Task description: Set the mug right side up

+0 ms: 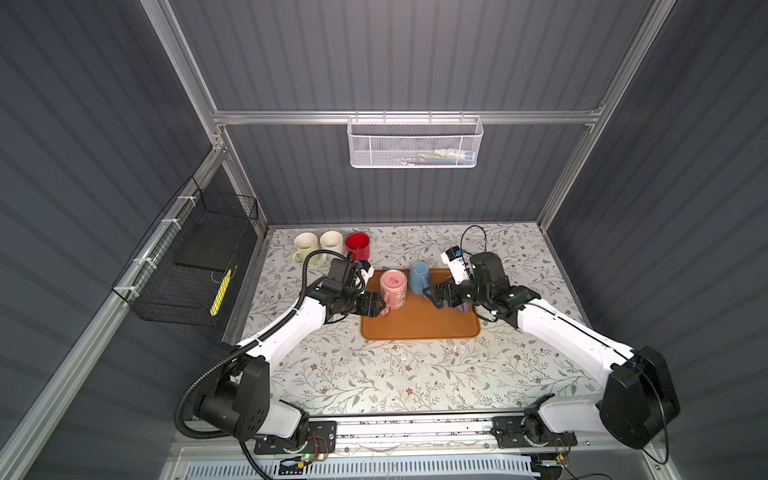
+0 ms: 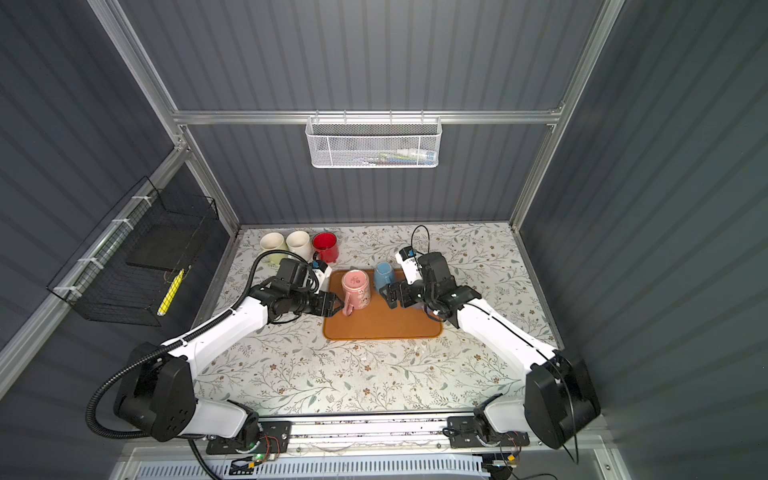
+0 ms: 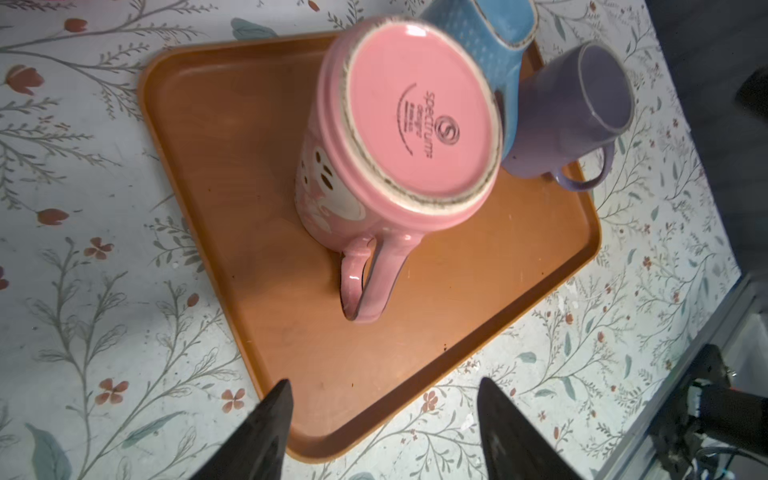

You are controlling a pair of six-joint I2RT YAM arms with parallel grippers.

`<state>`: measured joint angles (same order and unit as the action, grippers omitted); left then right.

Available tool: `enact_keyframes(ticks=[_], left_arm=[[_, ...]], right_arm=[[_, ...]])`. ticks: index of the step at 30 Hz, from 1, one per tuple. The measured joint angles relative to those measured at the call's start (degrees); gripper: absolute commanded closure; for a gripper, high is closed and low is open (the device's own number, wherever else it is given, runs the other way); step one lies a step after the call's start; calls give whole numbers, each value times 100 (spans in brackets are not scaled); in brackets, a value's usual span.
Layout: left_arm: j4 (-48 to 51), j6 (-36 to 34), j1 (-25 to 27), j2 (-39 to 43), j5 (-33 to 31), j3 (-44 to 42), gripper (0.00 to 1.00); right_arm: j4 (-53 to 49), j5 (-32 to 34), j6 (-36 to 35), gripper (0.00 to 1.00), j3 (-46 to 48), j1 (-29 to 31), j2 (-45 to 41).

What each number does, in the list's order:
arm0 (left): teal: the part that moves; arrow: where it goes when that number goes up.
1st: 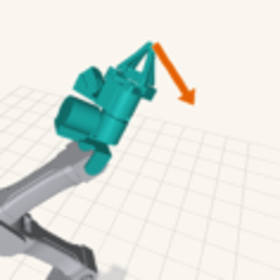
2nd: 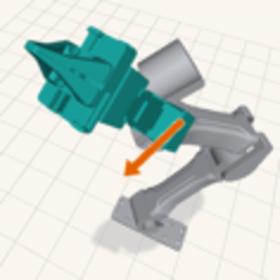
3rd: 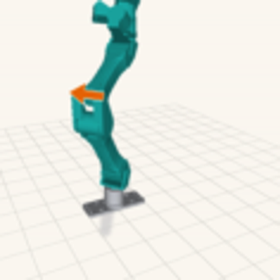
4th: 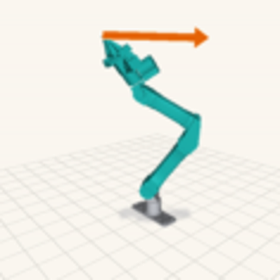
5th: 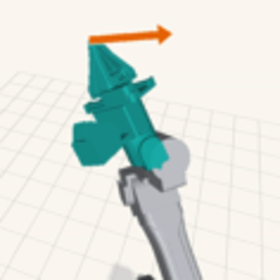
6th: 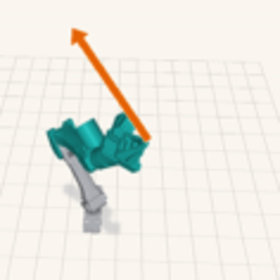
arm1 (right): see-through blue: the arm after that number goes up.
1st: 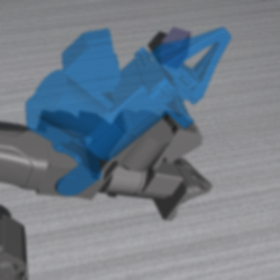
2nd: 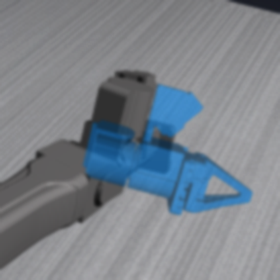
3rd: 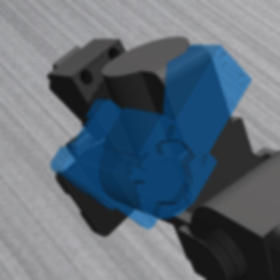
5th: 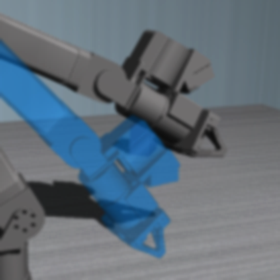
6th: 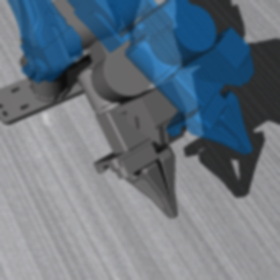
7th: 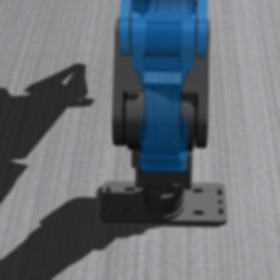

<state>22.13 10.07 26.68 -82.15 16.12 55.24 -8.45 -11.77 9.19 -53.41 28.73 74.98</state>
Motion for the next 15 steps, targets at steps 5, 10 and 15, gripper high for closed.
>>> enact_keyframes(ticks=[5, 10, 15], left_arm=[[-42, -153, 181, -83, -157, -105, 29], [-291, -168, 407, -448, -531, -105, 29], [-619, -74, 518, -883, -944, -101, 30]], right_arm=[[260, 463, -94, 1, 481, -24, -754], [289, 404, -129, 5, 337, -31, -610], [249, 457, -57, 9, 210, -31, -317]])
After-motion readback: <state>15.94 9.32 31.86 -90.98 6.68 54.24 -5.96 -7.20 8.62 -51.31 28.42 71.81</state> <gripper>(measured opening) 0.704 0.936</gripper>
